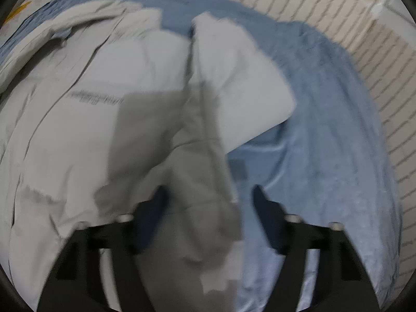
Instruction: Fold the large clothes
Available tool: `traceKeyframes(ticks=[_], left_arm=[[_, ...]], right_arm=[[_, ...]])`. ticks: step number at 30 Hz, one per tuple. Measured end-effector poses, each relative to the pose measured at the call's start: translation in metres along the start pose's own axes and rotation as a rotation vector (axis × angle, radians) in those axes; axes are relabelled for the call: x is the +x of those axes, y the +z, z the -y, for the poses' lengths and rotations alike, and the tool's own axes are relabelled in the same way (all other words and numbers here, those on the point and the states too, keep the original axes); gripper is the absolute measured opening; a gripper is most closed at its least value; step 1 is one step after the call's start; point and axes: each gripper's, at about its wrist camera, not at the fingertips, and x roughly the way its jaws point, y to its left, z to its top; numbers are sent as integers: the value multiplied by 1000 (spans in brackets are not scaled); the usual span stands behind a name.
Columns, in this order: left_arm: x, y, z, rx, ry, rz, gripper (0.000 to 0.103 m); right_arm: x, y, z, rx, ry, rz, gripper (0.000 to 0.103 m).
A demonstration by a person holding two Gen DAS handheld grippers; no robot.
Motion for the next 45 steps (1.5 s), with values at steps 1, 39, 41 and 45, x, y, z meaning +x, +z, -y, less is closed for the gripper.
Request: traceKeyframes(ticks=[1, 39, 41, 45], left_arm=[[2, 0, -1, -1, 0, -3, 44], [-62, 7, 34, 159, 25, 85, 82], [-52, 3, 58, 164, 35, 79, 82], [-37, -11, 77, 151, 55, 66, 81]], right_arm=[[2, -2, -2, 2, 34, -18, 30], [-102, -58, 25, 182, 38, 81, 63], [-97, -41, 21, 163, 20, 99, 63], [-70, 2, 8, 115, -12, 96, 65]])
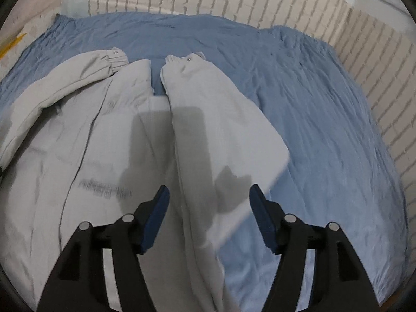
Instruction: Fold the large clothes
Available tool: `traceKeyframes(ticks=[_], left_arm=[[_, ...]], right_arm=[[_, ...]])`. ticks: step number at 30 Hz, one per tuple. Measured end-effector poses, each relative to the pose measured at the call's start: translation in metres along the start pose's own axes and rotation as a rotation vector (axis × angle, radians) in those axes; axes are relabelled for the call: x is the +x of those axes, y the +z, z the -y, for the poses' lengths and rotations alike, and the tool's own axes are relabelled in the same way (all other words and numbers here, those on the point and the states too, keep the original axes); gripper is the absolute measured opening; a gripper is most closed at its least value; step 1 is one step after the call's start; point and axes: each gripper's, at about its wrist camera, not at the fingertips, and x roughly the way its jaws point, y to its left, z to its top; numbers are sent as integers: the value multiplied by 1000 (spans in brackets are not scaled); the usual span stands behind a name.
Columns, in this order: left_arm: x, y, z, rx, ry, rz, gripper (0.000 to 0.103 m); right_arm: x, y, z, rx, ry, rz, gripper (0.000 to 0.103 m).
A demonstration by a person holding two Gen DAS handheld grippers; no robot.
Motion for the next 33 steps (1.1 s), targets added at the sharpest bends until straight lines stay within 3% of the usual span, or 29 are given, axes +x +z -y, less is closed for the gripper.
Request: traceKeyframes(ticks=[1, 3, 5, 6, 7, 8, 10, 13, 18, 20, 24, 27, 33], left_arm=[[4, 3, -3, 1, 8, -7, 78], [16, 12, -2, 3, 18, -25, 50], [23, 18, -11, -26, 27, -36, 43], [25, 19, -18, -46, 39, -39, 43], [26, 21, -27, -69, 49, -44, 43], [29, 23, -39, -99, 69, -51, 43], [34, 25, -58, -127, 109, -57, 43], [44, 21, -95, -181, 158, -86, 43], [66, 2, -143, -317, 53, -151, 59], [71, 6, -138, -310, 65, -147, 59], [58, 13, -112, -206, 171, -107, 66], [44, 27, -99, -178, 134, -63, 79], [37, 69, -67, -83, 109, -5, 87]], right_arm=[[12, 12, -7, -11, -13, -5, 65], [30, 27, -16, -29, -22, -20, 65], [48, 42, -26, -55, -31, -23, 61], [56, 48, -29, -65, -42, -25, 53], [67, 53, -31, -63, -43, -46, 22], [74, 56, -29, -48, -39, -66, 13], [81, 56, -21, 0, -15, -79, 7], [72, 47, -7, 33, 19, -47, 5], [33, 28, 3, 8, 72, 25, 4], [21, 20, 4, -6, 87, 36, 4], [1, -3, 6, -46, 99, 41, 4], [-6, -20, 10, -55, 96, 23, 4], [0, -20, 23, -10, 93, -34, 9]])
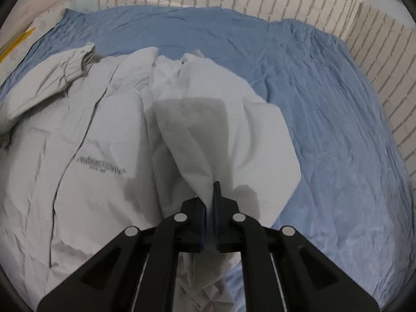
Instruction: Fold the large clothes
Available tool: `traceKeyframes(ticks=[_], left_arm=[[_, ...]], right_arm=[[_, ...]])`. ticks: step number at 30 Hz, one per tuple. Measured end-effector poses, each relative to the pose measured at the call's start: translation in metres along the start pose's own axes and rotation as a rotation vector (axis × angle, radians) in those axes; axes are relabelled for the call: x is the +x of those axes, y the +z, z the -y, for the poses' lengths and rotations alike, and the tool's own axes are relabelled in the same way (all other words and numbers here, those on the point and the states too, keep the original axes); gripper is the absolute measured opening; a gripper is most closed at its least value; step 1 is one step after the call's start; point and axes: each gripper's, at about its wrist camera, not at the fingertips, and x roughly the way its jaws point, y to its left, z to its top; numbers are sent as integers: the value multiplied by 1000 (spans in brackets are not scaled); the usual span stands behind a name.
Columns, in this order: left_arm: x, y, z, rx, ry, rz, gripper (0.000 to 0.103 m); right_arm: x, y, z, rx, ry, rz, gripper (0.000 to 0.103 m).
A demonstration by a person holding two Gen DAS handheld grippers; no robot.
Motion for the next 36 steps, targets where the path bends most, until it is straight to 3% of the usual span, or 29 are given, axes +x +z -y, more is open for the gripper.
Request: traceKeyframes(ticks=[3, 5, 9, 10, 11, 13, 15, 16, 18, 22, 24, 28, 31, 34, 36], left_arm=[[13, 28, 18, 38, 8, 10, 88], [31, 47, 28, 51, 13, -14, 88], [67, 76, 31, 36, 41, -55, 87], [72, 81, 28, 23, 42, -57, 84], [73, 82, 14, 4, 44, -56, 75], [74, 89, 6, -25, 30, -63, 66], [77, 95, -13, -52, 6, -62, 51], [79, 97, -22, -57, 4, -59, 47], [82, 99, -41, -77, 3, -58, 40], [104, 97, -86, -176, -3, -79, 33], [116, 94, -107, -190, 52, -91, 30], [127, 101, -125, -258, 53, -112, 31], [132, 94, -134, -244, 60, -126, 32], [114, 99, -115, -241, 61, -98, 42], [96, 92, -117, -254, 33, -73, 61]], right_arm=[[1, 21, -8, -3, 16, 6, 22], [8, 38, -16, -18, 24, 8, 53], [28, 75, -40, -57, -28, 23, 65], [38, 86, -46, -66, -48, 16, 75], [47, 93, -50, -72, -62, -2, 77], [67, 104, -56, -65, -82, -19, 74], [76, 105, -57, -55, -78, -19, 35], [83, 103, -53, -47, -92, -32, 23], [83, 97, -44, -4, -56, -29, 14], [62, 85, -20, 97, -19, 38, 10], [45, 78, -16, 123, 17, 70, 9], [22, 67, -29, 58, 37, 102, 9], [11, 60, -45, 18, 73, 107, 9], [3, 51, -63, -8, 134, 111, 9], [-2, 45, -80, -40, 160, 112, 9]])
